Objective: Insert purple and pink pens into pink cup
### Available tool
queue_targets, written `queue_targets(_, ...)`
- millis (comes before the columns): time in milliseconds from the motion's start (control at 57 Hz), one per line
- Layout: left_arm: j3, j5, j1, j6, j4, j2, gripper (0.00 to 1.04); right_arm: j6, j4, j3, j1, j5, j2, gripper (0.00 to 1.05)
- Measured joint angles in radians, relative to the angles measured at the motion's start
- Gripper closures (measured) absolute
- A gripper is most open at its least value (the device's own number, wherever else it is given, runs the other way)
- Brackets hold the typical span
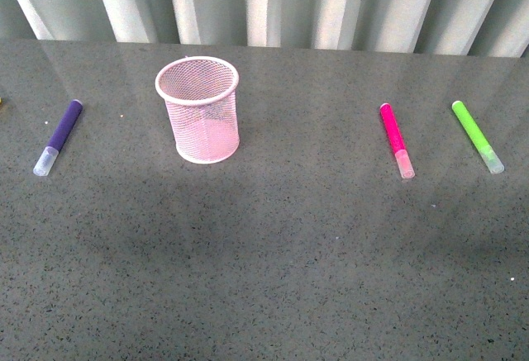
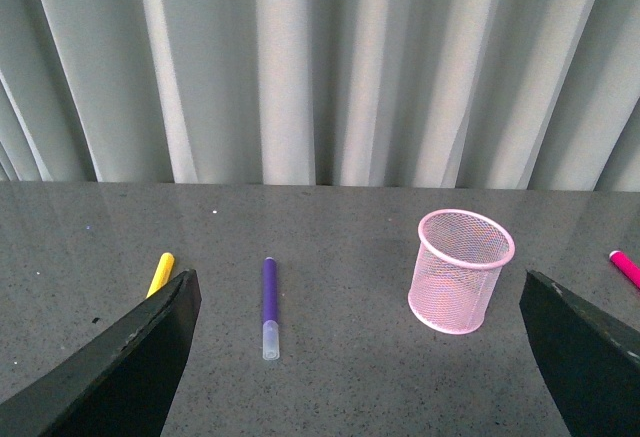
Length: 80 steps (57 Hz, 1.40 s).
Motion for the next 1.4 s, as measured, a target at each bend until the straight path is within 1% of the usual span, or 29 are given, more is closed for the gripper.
queue_targets(492,0.000,-0.002,0.000,-0.001,0.000,0.000,0.07,0.000,0.000,0.000,0.000,0.000,0.000,0.07)
queue_targets(527,0.013,-0.053,-0.019,-0.025,-0.042,0.020,0.07,0.000,0.000,0.000,0.000,0.000,0.000,0.07)
queue_targets(562,0.053,-0.153,-0.058,-0.076,-0.147,0.069,0.07,0.000,0.000,0.000,0.000,0.000,0.000,0.07)
queue_targets(579,0.065,-0.166,-0.070,-0.090,-0.172,0.085,0.07,0.000,0.000,0.000,0.000,0.000,0.000,0.07)
queue_targets(597,0.082,-0.221,-0.091,-0.118,-0.209,0.117,0.07,0.000,0.000,0.000,0.000,0.000,0.000,0.07)
queue_targets(615,0.094,-0.252,-0.107,-0.151,-0.235,0.146,0.07,0.000,0.000,0.000,0.000,0.001,0.000,0.07)
queue_targets(632,0.100,-0.263,-0.119,-0.173,-0.247,0.171,0.07,0.000,0.000,0.000,0.000,0.001,0.000,0.07)
queue_targets(702,0.118,-0.239,-0.122,-0.232,-0.211,0.287,0.07,0.000,0.000,0.000,0.000,0.000,0.000,0.07)
queue_targets(737,0.130,-0.223,-0.110,-0.242,-0.182,0.335,0.07,0.000,0.000,0.000,0.000,0.000,0.000,0.07)
queue_targets(808,0.172,-0.157,-0.064,-0.253,-0.116,0.473,0.07,0.000,0.000,0.000,0.000,0.000,0.000,0.07)
queue_targets(860,0.217,-0.104,-0.036,-0.246,-0.083,0.588,0.07,0.000,0.000,0.000,0.000,0.000,0.000,0.07)
queue_targets(948,0.300,-0.047,-0.003,-0.216,-0.035,0.782,0.07,0.000,0.000,0.000,0.000,0.000,0.000,0.07)
queue_targets(1018,0.367,0.003,0.021,-0.196,-0.029,0.922,0.07,0.000,0.000,0.000,0.000,0.000,0.000,0.07)
queue_targets(1229,0.578,0.021,0.071,-0.147,-0.034,1.280,0.07,0.000,0.000,0.000,0.000,0.000,0.000,0.07)
queue_targets(1405,0.730,0.070,0.074,-0.113,-0.053,1.473,0.07,0.000,0.000,0.000,0.000,0.000,0.000,0.07)
